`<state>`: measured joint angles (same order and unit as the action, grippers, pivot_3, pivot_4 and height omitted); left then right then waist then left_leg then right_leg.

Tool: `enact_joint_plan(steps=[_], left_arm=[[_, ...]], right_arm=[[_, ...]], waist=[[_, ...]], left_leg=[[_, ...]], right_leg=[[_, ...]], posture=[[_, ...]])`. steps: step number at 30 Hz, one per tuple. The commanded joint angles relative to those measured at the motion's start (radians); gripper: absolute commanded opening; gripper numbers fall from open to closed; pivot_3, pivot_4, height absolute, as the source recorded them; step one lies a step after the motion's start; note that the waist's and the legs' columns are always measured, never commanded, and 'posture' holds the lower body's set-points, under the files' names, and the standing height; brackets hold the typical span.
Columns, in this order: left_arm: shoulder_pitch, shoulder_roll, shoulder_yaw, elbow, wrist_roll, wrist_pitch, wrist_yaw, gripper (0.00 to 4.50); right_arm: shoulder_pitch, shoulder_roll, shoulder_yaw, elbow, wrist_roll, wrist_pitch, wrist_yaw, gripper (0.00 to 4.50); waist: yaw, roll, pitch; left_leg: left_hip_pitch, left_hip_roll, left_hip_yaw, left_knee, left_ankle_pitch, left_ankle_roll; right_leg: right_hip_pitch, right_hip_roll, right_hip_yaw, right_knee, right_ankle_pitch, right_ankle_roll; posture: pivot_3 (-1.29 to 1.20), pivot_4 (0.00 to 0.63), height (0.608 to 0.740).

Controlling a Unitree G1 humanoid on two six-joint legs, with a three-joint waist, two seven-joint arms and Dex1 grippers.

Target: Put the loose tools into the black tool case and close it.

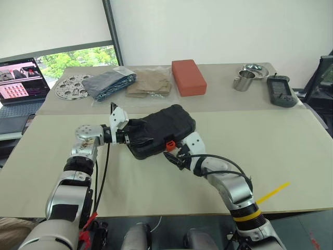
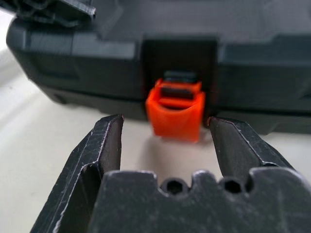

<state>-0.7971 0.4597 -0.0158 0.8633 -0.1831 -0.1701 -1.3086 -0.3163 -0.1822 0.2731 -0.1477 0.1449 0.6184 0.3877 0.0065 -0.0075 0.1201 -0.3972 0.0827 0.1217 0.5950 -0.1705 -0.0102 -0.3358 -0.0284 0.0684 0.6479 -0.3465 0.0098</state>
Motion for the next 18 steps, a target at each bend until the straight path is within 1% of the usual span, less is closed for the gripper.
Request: enact_joint_plan(steps=[1, 2, 3, 6, 7, 9, 18], left_arm=[[0.008, -0.023, -0.017, -0.007, 0.017, 0.009, 0.015, 4.5], [0.008, -0.025, -0.018, -0.008, 0.017, 0.009, 0.016, 4.5], [0.007, -0.027, -0.02, -0.009, 0.019, 0.008, 0.016, 4.5], [0.007, -0.032, -0.026, -0.012, 0.021, 0.007, 0.012, 4.5], [0.008, -0.033, -0.029, -0.013, 0.023, 0.006, 0.011, 4.5], [0.009, -0.036, -0.033, -0.014, 0.028, 0.004, 0.01, 4.5], [-0.005, -0.044, -0.064, 0.014, 0.083, -0.037, 0.029, 4.5]], right_arm=[[-0.008, 0.025, 0.009, -0.017, -0.032, -0.023, -0.039, 3.25], [-0.007, 0.027, 0.009, -0.016, -0.035, -0.023, -0.04, 3.25], [-0.009, 0.035, 0.006, -0.013, -0.037, -0.03, -0.047, 3.01], [-0.014, 0.052, -0.001, -0.004, -0.049, -0.047, -0.064, 2.2], [-0.016, 0.054, -0.002, -0.002, -0.054, -0.05, -0.067, 1.77], [-0.016, 0.054, -0.004, -0.002, -0.062, -0.05, -0.073, 1.21], [-0.001, 0.021, 0.002, -0.077, -0.088, -0.018, -0.069, 1.19]], waist=[[0.001, 0.0, 0.0], [0.001, 0.0, 0.0], [0.001, 0.0, 0.0], [0.002, 0.0, 0.0], [0.002, 0.0, 0.0], [0.002, 0.0, 0.0], [0.005, 0.0, 0.0]], left_leg=[[0.0, 0.0, 0.0, 0.0, 0.0, 0.0], [0.0, 0.0, 0.0, 0.0, 0.0, 0.0], [0.0, 0.0, 0.0, 0.0, 0.0, 0.0], [0.0, 0.0, 0.0, 0.0, 0.0, 0.0], [-0.001, 0.0, 0.0, 0.0, 0.0, 0.0], [-0.001, 0.0, 0.0, 0.0, 0.0, 0.0], [-0.001, -0.001, -0.001, 0.0, 0.0, 0.0]], right_leg=[[0.0, 0.0, 0.0, 0.0, 0.0, 0.0], [0.0, 0.0, 0.0, 0.0, 0.0, 0.0], [0.0, 0.0, 0.0, 0.0, 0.0, 0.0], [0.0, 0.0, -0.001, 0.0, 0.0, 0.0], [0.0, 0.0, -0.001, 0.0, 0.0, 0.0], [0.0, 0.0, -0.001, 0.0, 0.0, 0.0], [0.001, 0.0, -0.001, 0.0, 0.0, 0.0]], posture=[[0.0, 0.15, 0.74], [0.0, 0.15, 0.74], [0.0, 0.15, 0.74], [0.0, 0.15, 0.74], [0.0, 0.15, 0.74], [0.0, 0.15, 0.74], [0.0, 0.15, 0.74]])
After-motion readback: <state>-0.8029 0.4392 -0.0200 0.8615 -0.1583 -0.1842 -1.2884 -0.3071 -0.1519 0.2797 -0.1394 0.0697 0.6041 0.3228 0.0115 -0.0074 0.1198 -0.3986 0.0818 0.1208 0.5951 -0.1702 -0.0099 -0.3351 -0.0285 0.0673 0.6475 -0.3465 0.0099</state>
